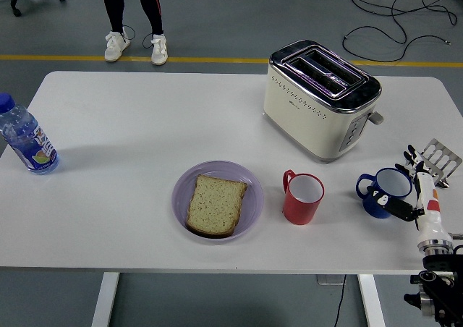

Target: Pick up the cup,pour liquid into bread,place the cup on the desk

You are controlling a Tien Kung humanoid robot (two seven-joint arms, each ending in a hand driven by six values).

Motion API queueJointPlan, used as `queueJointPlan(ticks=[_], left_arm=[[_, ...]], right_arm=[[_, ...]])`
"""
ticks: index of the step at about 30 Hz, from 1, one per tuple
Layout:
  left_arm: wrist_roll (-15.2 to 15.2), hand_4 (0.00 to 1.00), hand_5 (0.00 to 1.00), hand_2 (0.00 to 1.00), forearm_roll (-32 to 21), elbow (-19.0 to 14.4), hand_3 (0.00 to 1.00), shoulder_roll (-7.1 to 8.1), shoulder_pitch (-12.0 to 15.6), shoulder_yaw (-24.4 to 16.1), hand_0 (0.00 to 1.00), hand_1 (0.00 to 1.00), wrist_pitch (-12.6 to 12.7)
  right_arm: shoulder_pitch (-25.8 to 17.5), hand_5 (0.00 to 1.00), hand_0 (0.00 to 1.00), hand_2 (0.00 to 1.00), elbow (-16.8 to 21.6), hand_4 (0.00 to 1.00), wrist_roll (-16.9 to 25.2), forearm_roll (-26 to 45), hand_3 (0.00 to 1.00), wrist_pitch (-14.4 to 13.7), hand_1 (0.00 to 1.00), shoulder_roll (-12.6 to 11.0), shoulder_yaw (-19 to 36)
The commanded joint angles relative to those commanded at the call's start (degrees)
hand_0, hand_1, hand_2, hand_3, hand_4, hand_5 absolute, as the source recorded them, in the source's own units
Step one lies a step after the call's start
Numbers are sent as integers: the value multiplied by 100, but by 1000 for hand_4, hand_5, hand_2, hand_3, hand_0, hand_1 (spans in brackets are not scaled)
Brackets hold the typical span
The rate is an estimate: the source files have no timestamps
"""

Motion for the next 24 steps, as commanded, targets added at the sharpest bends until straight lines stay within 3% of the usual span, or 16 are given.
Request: queueJointPlan(ticks=[10, 18, 24], left_arm=[[2, 308, 869, 708, -35, 0, 591, 0, 36, 42, 658, 691, 5], [5, 307, 868, 708, -25, 0, 590, 0, 69, 69, 658, 691, -3], [3, 307, 868, 708, -30, 0, 590, 0, 56, 78, 658, 691, -9]], right_arm=[[20, 2, 821, 933, -17, 928, -30, -8, 998, -305, 780, 61, -63], [14, 2, 818, 930, -14, 922, -13, 28, 998, -356, 776, 99, -33], [-47, 2, 822, 930, 321, 920, -38, -46, 998, -361, 778, 23, 50]])
